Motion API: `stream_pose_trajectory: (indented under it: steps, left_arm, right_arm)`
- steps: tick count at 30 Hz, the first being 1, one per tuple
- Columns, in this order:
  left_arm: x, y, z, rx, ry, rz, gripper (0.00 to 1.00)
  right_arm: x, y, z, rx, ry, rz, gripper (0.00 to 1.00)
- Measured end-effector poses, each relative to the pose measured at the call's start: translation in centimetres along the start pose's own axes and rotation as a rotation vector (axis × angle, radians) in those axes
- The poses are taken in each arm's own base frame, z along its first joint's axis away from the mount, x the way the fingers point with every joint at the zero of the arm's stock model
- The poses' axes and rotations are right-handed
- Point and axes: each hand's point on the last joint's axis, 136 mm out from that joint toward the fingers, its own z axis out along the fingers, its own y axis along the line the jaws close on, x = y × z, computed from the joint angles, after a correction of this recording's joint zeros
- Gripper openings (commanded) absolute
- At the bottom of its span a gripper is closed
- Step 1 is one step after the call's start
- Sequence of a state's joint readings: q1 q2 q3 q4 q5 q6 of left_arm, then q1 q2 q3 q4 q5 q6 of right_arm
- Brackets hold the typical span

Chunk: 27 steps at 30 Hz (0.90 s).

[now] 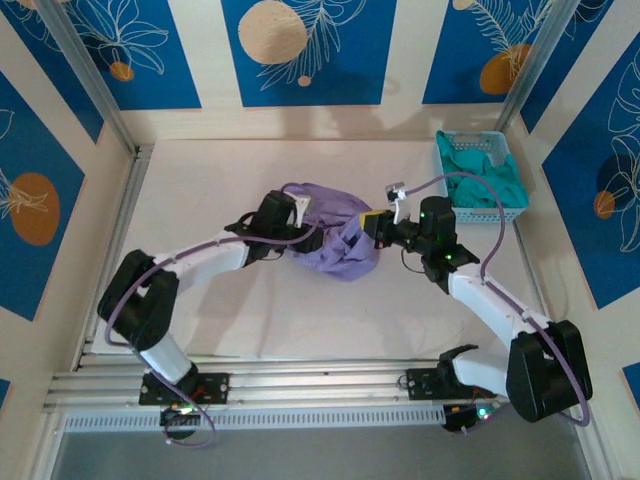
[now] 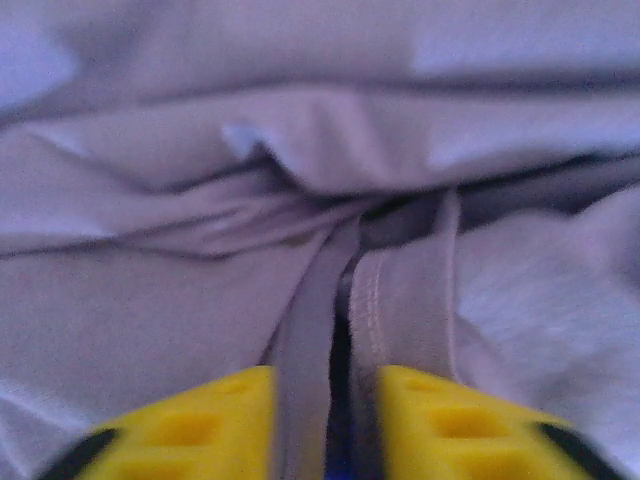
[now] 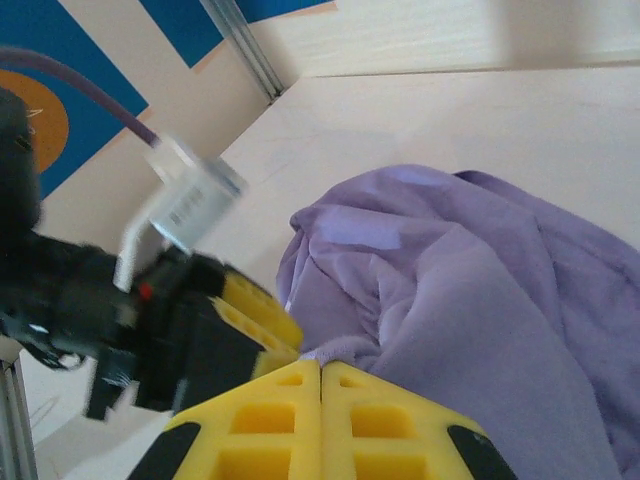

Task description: Fold the inside-out t-shirt

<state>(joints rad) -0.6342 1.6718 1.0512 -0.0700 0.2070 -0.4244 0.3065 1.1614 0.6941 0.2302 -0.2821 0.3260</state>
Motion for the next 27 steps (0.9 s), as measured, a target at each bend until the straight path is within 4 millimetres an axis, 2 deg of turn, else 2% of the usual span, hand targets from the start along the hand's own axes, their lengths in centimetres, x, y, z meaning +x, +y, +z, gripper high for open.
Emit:
stream_pose_trajectory:
  steps: [1,3,5,7,10,12,14,16,18,22,24,26,27]
  left_arm:
    - [0.3,0.3,0.1,-0.006,0.012,-0.009,0.00]
    - [0.0,1.2,-0.1,-0.016,0.011,-0.024,0.00]
    - [-1.5,2.6,-1.0,-0.032,-0.027,-0.062,0.00]
    - [-3.8,4.6,-2.8,-0.063,-0.095,-0.105,0.00]
    - [-7.7,7.3,-7.3,-0.124,-0.250,-0.161,0.00]
    - [-10.1,8.4,-11.0,-0.165,-0.378,-0.174,0.00]
    - [-11.1,8.7,-13.7,-0.192,-0.469,-0.173,0.00]
    - [-10.8,8.9,-14.5,-0.208,-0.499,-0.171,0.00]
    - [-9.2,9.9,-13.5,-0.230,-0.475,-0.182,0.00]
    - [-2.7,13.0,-9.9,-0.301,-0.322,-0.231,0.01]
    - [0.4,14.1,-8.9,-0.326,-0.257,-0.249,0.14]
    - [2.2,14.5,-8.5,-0.336,-0.217,-0.246,0.33]
    - [2.6,14.4,-8.4,-0.335,-0.207,-0.242,0.39]
  right_arm:
    - [-0.7,0.1,-0.1,0.003,-0.010,-0.004,0.00]
    - [-2.8,0.7,-0.3,0.005,-0.039,-0.017,0.00]
    - [-5.2,1.4,-0.7,0.000,-0.078,-0.038,0.00]
    - [-8.0,2.3,-1.5,-0.005,-0.129,-0.065,0.00]
    - [-11.4,4.0,-3.7,-0.009,-0.216,-0.119,0.00]
    - [-12.3,5.1,-5.5,-0.011,-0.261,-0.151,0.00]
    - [-12.3,5.6,-6.5,-0.015,-0.287,-0.172,0.00]
    - [-11.3,5.4,-6.5,-0.018,-0.279,-0.171,0.00]
    - [-9.3,4.5,-5.7,-0.019,-0.242,-0.150,0.00]
    - [-2.9,1.4,-3.6,0.006,-0.103,-0.049,0.00]
    - [-0.2,0.5,-3.1,0.013,-0.048,-0.005,0.00]
    - [2.3,0.1,-2.8,0.007,0.006,0.036,0.00]
    - [3.0,0.2,-2.8,0.003,0.024,0.049,0.00]
